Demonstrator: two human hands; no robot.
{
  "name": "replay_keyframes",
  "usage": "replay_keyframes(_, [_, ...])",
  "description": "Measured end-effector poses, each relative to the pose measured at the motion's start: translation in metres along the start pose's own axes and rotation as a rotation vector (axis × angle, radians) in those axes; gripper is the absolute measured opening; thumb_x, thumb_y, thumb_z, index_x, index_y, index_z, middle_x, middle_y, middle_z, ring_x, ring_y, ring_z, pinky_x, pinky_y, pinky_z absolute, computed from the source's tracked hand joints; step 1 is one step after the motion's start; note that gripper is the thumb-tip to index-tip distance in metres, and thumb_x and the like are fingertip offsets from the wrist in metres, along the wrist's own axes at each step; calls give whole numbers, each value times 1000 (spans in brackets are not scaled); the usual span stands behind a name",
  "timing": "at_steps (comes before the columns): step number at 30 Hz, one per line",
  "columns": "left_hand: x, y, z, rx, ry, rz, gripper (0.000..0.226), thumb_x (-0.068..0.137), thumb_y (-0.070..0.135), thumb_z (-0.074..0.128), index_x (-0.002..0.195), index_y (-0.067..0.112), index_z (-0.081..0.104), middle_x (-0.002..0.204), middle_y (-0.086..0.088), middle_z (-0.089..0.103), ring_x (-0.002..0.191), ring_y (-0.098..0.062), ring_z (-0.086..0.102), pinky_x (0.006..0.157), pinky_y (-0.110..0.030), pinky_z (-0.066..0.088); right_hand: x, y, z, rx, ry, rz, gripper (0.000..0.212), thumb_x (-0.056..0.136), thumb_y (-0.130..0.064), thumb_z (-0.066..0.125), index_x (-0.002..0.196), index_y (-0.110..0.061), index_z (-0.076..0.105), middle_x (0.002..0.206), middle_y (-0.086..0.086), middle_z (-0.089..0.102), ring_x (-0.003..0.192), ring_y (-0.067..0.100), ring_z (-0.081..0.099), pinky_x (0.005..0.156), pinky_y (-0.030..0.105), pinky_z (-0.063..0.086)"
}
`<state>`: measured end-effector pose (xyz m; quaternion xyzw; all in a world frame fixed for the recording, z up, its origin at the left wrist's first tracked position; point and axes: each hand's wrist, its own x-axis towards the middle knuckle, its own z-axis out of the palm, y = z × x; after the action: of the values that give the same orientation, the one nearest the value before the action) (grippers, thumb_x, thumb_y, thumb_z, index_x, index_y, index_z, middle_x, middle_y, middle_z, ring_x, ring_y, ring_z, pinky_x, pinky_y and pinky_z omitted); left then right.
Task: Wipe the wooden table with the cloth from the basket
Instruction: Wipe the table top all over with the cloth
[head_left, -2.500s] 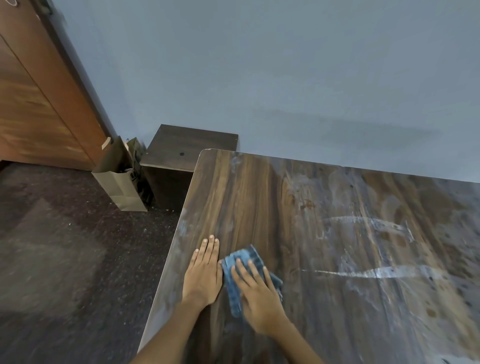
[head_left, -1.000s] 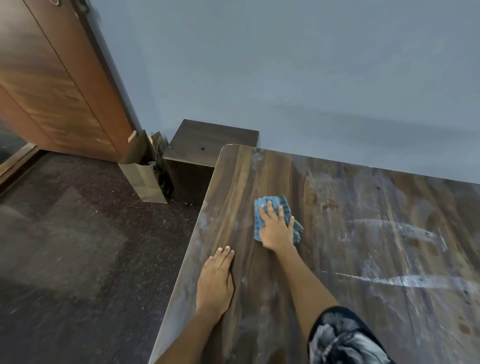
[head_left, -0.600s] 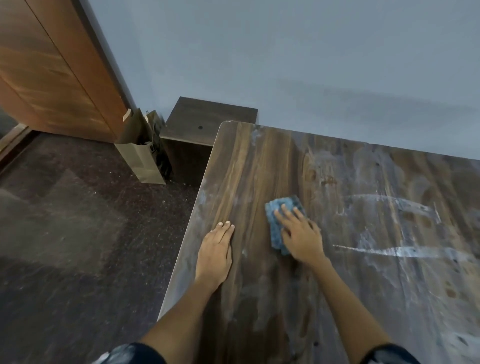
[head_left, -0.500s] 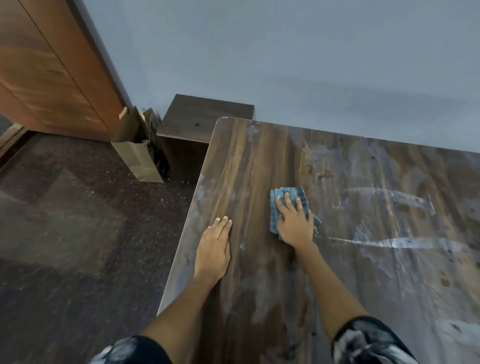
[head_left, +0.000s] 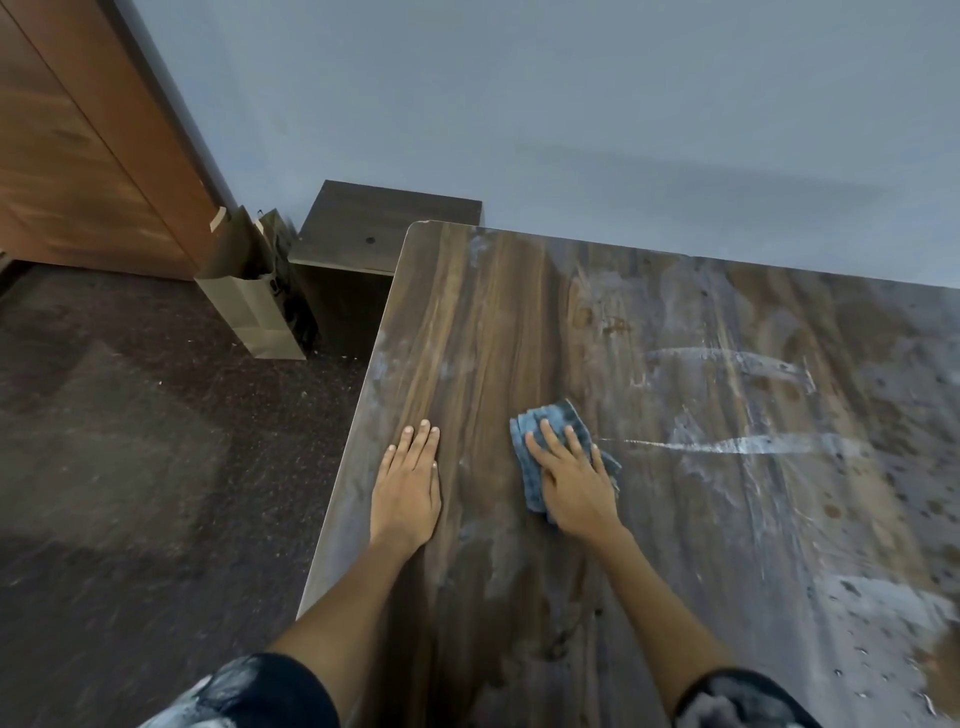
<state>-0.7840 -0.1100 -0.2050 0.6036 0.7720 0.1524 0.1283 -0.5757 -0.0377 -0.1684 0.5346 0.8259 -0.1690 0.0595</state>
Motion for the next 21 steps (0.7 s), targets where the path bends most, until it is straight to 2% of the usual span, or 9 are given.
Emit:
replay_keyframes(2, [-4,2,0,-3,-2,-12,68,86,37,-4,146,16,21,154,4,18,142,-10,7,114,-27,1,13,-22,4,7,2,41,53,100,-23,25,149,-31,8,158,-8,-4,145,22,-6,115,47,-2])
replay_keyframes(5, [-8,2,1,-14,-10,-16,69,85,37,-3,146,16,21,154,3,18,142,-11,6,114,-28,2,3,-51,15,28,9,-75,54,99,-22,27,149,-31,9,158,-8,-4,144,23,-9,113,46,-10])
replay_keyframes(7, [-11,1,0,-6,-29,-7,69,85,38,-4,146,15,18,155,2,14,140,-7,0,114,-28,0,-21,-57,25,26,-39,-236,53,95,-29,20,148,-33,13,156,-13,-3,143,17,-14,111,42,-15])
replay_keyframes(9, [-15,-2,-1,-1,-40,8,69,85,39,-4,146,15,16,155,2,12,137,-6,-4,114,-28,-1,-47,-42,30,30,-72,-340,62,85,-37,8,147,-38,15,150,-21,-5,137,9,-20,110,37,-18])
replay_keyframes(11, [-20,-3,-2,-2,-38,11,67,87,39,-3,146,16,18,155,3,14,138,-6,-3,114,-28,0,-57,-11,26,59,-73,-307,62,84,-35,12,145,-42,17,147,-26,-5,136,4,-19,114,35,-14])
replay_keyframes(14, [-29,-3,-1,18,-34,12,66,88,39,-2,146,17,17,154,3,13,138,-7,-3,114,-28,0,-34,22,11,58,-33,-107,55,95,-18,29,145,-37,19,154,-16,-1,144,13,-7,117,41,-3])
replay_keyframes(17, [-33,-1,-1,29,-21,-6,66,87,39,-2,146,17,18,154,4,14,141,-10,2,114,-29,0,-6,1,3,89,11,70,50,100,-16,27,147,-32,18,158,-9,0,145,22,-3,115,44,-3])
replay_keyframes(19, [-33,0,-1,34,-14,-7,66,87,39,-2,146,17,19,154,3,15,142,-12,6,114,-29,1,-2,-26,10,129,19,79,50,100,-17,27,148,-32,18,158,-7,-1,145,22,-5,115,45,-5])
replay_keyframes(21, [-33,0,0,34,-7,-6,67,87,39,-2,146,16,21,154,2,17,143,-14,9,113,-29,2,-13,-49,21,121,15,-24,51,100,-19,27,148,-33,18,158,-8,-2,145,21,-7,114,46,-9])
